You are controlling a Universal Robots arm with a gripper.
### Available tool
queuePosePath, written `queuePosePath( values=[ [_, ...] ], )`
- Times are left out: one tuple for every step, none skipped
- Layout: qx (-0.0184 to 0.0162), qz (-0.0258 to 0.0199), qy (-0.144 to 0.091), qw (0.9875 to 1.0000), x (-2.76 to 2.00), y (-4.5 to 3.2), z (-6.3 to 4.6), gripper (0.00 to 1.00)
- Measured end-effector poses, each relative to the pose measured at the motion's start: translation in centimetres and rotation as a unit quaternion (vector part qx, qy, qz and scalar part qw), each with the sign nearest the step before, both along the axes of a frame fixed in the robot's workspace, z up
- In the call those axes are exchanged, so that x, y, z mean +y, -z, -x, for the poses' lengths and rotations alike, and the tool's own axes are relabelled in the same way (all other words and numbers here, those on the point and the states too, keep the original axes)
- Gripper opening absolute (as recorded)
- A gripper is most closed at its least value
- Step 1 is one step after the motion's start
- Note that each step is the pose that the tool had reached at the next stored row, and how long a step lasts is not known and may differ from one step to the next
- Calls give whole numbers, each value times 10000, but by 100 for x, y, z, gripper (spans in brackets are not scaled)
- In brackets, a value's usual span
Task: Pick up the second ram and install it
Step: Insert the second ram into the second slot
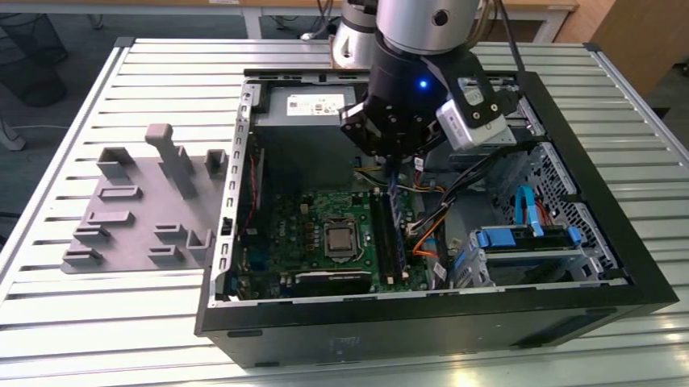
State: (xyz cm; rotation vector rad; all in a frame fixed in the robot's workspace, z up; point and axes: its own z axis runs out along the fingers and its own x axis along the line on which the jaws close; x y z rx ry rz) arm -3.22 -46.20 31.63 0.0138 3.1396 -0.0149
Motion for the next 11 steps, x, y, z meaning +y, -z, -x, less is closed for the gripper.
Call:
queuePosePath(
  values=[
    [4,0,0,10000,-1,18,0,14],
    [8,0,-1,10000,-3,36,0,14],
    [13,0,-2,10000,-3,54,0,14],
    [18,0,-3,10000,-3,73,0,14],
    [21,-1,-3,10000,-3,87,0,14],
    [23,0,-3,10000,-3,90,0,14],
    [23,0,-3,10000,-3,90,0,14],
    [24,1,-3,10000,-3,90,0,14],
    [23,1,-3,10000,-3,90,0,14],
    [23,0,-3,10000,-3,91,0,14],
    [23,0,-3,10000,-3,92,0,14]
  ],
)
